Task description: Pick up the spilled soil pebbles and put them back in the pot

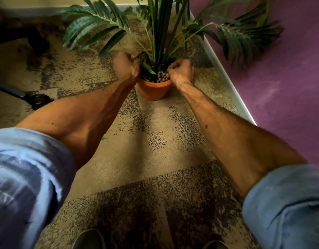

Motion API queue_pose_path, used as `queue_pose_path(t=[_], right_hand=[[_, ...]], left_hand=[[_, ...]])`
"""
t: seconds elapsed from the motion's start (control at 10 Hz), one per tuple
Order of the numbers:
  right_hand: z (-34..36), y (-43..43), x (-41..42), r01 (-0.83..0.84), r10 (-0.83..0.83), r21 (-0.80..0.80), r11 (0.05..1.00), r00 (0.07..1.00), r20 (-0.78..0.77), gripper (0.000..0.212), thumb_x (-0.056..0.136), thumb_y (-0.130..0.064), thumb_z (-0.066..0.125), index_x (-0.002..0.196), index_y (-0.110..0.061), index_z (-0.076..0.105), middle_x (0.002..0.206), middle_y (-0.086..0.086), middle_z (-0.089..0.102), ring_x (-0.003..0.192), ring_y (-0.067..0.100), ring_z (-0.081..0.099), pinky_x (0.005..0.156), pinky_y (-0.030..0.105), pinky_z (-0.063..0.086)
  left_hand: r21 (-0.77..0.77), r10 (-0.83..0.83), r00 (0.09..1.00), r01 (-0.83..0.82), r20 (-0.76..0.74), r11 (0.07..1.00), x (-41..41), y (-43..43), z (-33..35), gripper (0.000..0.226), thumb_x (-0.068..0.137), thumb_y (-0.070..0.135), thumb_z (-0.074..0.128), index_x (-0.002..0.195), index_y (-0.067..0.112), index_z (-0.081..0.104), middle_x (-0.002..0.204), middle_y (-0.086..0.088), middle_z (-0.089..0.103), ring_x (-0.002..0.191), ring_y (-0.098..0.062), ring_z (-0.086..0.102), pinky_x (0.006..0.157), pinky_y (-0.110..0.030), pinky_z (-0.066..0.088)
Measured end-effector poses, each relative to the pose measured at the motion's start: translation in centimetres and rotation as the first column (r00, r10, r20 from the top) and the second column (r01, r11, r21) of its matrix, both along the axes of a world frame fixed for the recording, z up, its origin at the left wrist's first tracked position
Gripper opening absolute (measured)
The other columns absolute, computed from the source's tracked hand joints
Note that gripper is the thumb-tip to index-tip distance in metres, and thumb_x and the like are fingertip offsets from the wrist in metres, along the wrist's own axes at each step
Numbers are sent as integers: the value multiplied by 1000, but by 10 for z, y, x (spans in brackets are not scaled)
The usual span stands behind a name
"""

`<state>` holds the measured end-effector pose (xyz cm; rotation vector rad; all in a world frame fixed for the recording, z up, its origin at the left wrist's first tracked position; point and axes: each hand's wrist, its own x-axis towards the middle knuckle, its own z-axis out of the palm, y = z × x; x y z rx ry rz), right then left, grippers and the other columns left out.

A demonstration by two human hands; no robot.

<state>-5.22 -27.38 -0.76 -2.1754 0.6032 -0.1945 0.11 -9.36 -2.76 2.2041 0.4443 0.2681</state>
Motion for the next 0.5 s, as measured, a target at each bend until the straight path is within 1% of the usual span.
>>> queue_pose_path(t=[0.1,0.2,0.3,0.4,0.5], right_hand=[[5,2,-9,-17,17,-12,1000,1000,-1,19,85,-21,65,97,-21,79,111,4,77,109,23,72,94,32,59],[6,4,-19,-28,28,-35,999,999,17,19,86,-19,63,99,-21,77,110,4,76,108,23,71,89,31,58],[8,5,-37,-58,101,-283,957,985,138,21,89,-17,64,107,-20,75,117,4,71,110,24,67,82,32,53],[-5,4,-59,-141,266,-587,797,955,131,43,93,-23,60,135,-15,64,145,12,56,134,30,54,104,48,47],[-18,2,-75,-188,276,-652,735,960,34,61,95,-35,58,153,-18,48,157,13,45,143,32,45,112,54,37]], left_hand=[[39,-63,997,61,53,997,-8,9,0,29,100,22,56,110,8,79,109,-12,80,98,-26,76,88,-42,64],[72,-89,994,85,58,994,-20,17,2,33,100,28,51,108,11,77,107,-10,80,97,-27,76,85,-44,64],[186,-167,985,156,44,970,-52,21,2,50,97,39,38,126,14,70,122,-10,75,111,-27,72,100,-45,60],[420,-223,973,226,-57,879,-92,18,-21,63,107,40,29,161,8,37,165,-15,40,155,-32,37,130,-48,26],[513,-295,947,317,-127,797,-126,19,-43,71,110,46,22,170,8,11,177,-12,4,165,-28,7,134,-51,11]])
